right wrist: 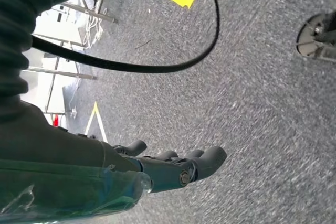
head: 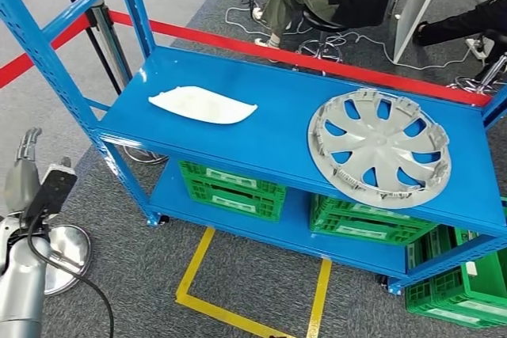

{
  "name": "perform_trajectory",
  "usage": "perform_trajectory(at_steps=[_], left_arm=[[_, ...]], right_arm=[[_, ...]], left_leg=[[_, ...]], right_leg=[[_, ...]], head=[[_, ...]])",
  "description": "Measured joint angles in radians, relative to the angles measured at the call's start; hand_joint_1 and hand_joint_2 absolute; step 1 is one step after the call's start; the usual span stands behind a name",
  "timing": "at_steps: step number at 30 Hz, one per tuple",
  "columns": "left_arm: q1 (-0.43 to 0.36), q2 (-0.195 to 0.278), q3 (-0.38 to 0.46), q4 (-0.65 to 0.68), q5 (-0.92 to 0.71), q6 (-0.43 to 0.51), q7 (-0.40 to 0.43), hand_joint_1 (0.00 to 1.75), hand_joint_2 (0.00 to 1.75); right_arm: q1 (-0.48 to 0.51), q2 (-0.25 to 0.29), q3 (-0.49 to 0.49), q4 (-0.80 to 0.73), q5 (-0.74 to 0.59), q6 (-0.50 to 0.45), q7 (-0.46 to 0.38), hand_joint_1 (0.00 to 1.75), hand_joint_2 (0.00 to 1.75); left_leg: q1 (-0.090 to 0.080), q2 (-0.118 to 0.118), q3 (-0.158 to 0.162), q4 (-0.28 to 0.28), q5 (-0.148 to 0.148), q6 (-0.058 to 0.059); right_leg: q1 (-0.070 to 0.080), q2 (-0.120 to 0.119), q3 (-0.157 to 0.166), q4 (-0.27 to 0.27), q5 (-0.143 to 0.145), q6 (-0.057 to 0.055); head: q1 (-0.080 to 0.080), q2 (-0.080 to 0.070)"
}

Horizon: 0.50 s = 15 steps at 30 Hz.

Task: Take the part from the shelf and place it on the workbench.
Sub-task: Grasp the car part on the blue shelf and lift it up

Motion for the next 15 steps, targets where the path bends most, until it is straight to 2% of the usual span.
perform_trajectory(at_steps=[1,3,4,5,8,10,11,13,14,15], left_arm=[[0.001,0.001,-0.001,0.004,0.0,0.0,0.0,0.0,0.0],[0.002,0.003,-0.001,0.008,0.0,0.0,0.0,0.0,0.0],[0.001,0.004,-0.001,0.01,0.0,0.0,0.0,0.0,0.0],[0.001,0.005,-0.001,0.011,0.0,0.0,0.001,0.0,0.0],[0.001,0.008,-0.003,0.016,0.0,0.0,0.002,0.0,0.0],[0.0,0.011,-0.004,0.017,-0.001,0.0,0.004,0.0,0.0],[-0.001,0.013,-0.004,0.018,-0.002,0.001,0.005,0.0,0.0],[0.0,0.016,-0.005,0.021,-0.004,0.0,0.007,0.0,0.0],[0.002,0.016,-0.005,0.023,-0.005,0.0,0.008,0.0,0.0],[0.003,0.017,-0.006,0.025,-0.005,0.0,0.008,0.0,0.0]], right_arm=[[0.002,0.0,0.001,0.001,-0.007,0.011,-0.009,0.0,0.0],[0.004,0.0,0.001,0.003,-0.018,0.023,-0.022,0.0,0.0],[0.005,0.0,0.001,0.004,-0.02,0.026,-0.024,0.0,0.0],[0.004,0.0,0.001,0.005,-0.022,0.028,-0.026,0.0,0.0],[0.003,0.0,0.001,0.006,-0.021,0.034,-0.025,0.0,0.0],[0.005,0.0,0.001,0.006,-0.02,0.038,-0.026,0.0,0.0],[0.006,0.001,0.001,0.006,-0.02,0.04,-0.026,0.0,0.0],[0.004,0.001,0.001,0.006,-0.02,0.044,-0.027,0.0,0.0],[0.004,0.001,0.001,0.007,-0.02,0.045,-0.028,0.0,0.0],[0.005,0.001,0.001,0.007,-0.02,0.046,-0.028,0.0,0.0]], left_leg=[[-0.001,-0.001,0.008,0.0,-0.006,-0.001],[-0.003,-0.002,0.026,0.0,-0.019,-0.005],[-0.005,-0.002,0.033,0.001,-0.025,-0.009],[-0.006,-0.003,0.036,0.001,-0.029,-0.013],[-0.004,-0.003,0.042,-0.005,-0.037,-0.029],[-0.004,-0.001,0.034,0.021,-0.055,-0.04],[-0.005,0.0,0.012,0.065,-0.075,-0.044],[-0.005,0.001,-0.067,0.2,-0.124,-0.05],[-0.004,0.001,-0.106,0.254,-0.134,-0.052],[-0.004,0.001,-0.13,0.277,-0.123,-0.053]], right_leg=[[0.001,0.0,0.008,-0.03,0.031,-0.003],[0.004,0.0,0.065,-0.166,0.112,-0.013],[0.005,0.001,0.093,-0.225,0.137,-0.017],[0.007,0.001,0.11,-0.262,0.148,-0.021],[0.011,0.002,0.122,-0.281,0.142,-0.032],[0.006,0.002,0.136,-0.291,0.138,-0.043],[0.004,0.001,0.144,-0.295,0.135,-0.047],[0.003,0.001,0.155,-0.295,0.125,-0.053],[0.003,0.001,0.161,-0.295,0.12,-0.053],[0.003,0.001,0.169,-0.295,0.113,-0.053]], head=[[0.0,0.0],[0.0,0.0],[0.0,0.0],[-0.001,0.0],[-0.001,0.0],[-0.005,0.0],[-0.007,0.0],[-0.011,0.0],[-0.01,0.0],[-0.01,0.0]])
